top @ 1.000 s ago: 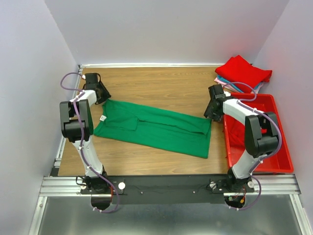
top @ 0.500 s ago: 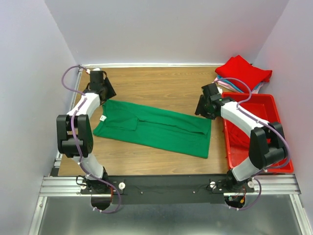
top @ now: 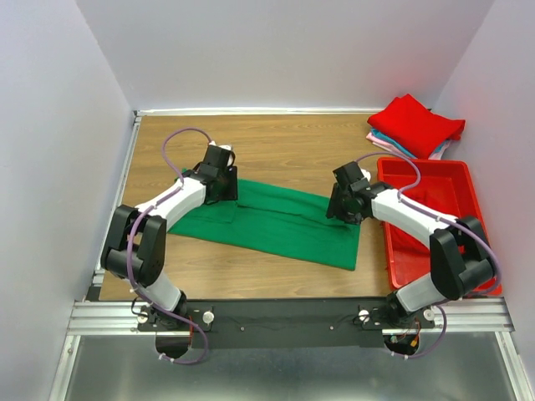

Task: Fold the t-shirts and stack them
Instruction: Fold the tshirt

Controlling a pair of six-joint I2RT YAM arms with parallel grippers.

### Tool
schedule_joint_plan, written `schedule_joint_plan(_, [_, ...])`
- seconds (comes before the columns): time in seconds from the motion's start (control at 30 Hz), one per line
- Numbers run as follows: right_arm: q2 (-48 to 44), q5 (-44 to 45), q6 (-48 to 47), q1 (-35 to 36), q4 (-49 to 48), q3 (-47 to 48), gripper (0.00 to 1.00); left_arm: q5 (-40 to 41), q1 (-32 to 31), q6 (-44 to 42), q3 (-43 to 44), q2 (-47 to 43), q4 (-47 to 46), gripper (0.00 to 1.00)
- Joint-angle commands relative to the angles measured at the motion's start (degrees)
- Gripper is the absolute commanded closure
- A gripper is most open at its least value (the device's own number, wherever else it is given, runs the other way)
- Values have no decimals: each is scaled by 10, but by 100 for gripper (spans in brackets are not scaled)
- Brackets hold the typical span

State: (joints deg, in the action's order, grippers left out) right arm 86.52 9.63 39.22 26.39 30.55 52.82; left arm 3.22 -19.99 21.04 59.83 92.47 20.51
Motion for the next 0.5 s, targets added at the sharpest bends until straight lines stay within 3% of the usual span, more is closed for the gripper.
schedule_joint_plan(0.0, [-15,18,22,5,10,-24,37,23,-20,-27,-20,-11,23,44])
schedule_joint_plan(0.47, [-22,34,37,8,2,-71,37,41,-52,-28,-53,18,23,45])
